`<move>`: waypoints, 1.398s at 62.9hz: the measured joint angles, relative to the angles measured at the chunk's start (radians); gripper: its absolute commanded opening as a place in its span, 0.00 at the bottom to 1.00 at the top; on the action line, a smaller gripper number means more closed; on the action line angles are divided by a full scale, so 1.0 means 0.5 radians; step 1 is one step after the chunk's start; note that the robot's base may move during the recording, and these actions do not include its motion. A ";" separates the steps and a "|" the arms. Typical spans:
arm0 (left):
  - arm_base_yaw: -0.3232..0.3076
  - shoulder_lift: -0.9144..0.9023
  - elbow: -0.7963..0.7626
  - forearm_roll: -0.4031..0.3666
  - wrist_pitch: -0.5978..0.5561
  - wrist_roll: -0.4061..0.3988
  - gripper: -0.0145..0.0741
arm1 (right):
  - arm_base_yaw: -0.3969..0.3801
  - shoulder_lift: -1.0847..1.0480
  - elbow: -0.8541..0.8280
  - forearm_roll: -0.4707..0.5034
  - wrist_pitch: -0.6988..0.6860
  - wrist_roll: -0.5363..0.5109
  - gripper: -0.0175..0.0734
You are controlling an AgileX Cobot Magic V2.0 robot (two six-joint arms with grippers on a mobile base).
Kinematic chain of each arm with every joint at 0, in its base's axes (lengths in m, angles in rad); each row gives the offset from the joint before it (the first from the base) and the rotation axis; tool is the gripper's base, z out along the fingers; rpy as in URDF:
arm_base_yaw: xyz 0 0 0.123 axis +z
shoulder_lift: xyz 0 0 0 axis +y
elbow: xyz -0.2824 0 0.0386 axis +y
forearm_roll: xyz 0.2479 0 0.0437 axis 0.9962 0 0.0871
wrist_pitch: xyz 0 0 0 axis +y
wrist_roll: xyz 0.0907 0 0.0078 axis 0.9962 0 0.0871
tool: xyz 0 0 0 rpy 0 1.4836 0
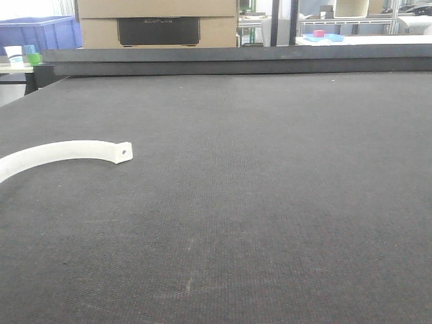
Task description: Grab PVC pipe and place in blue bin
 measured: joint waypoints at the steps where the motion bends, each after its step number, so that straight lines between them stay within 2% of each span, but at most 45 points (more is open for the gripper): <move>1: 0.000 0.000 0.000 0.000 0.000 0.000 0.04 | 0.000 0.000 0.000 0.000 0.000 0.000 0.01; 60: 0.000 0.000 0.000 0.000 0.000 0.000 0.04 | 0.000 0.000 0.000 0.000 0.000 0.000 0.01; 74: 0.000 0.000 0.000 0.006 -0.114 0.000 0.04 | 0.000 0.000 0.000 0.000 -0.009 0.000 0.01; 81: 0.000 0.000 0.000 0.006 -0.134 0.000 0.04 | 0.000 0.000 0.000 0.000 -0.172 0.000 0.01; 88: 0.000 0.000 -0.004 -0.024 -0.218 0.000 0.04 | 0.000 -0.001 0.000 0.000 -0.465 0.000 0.01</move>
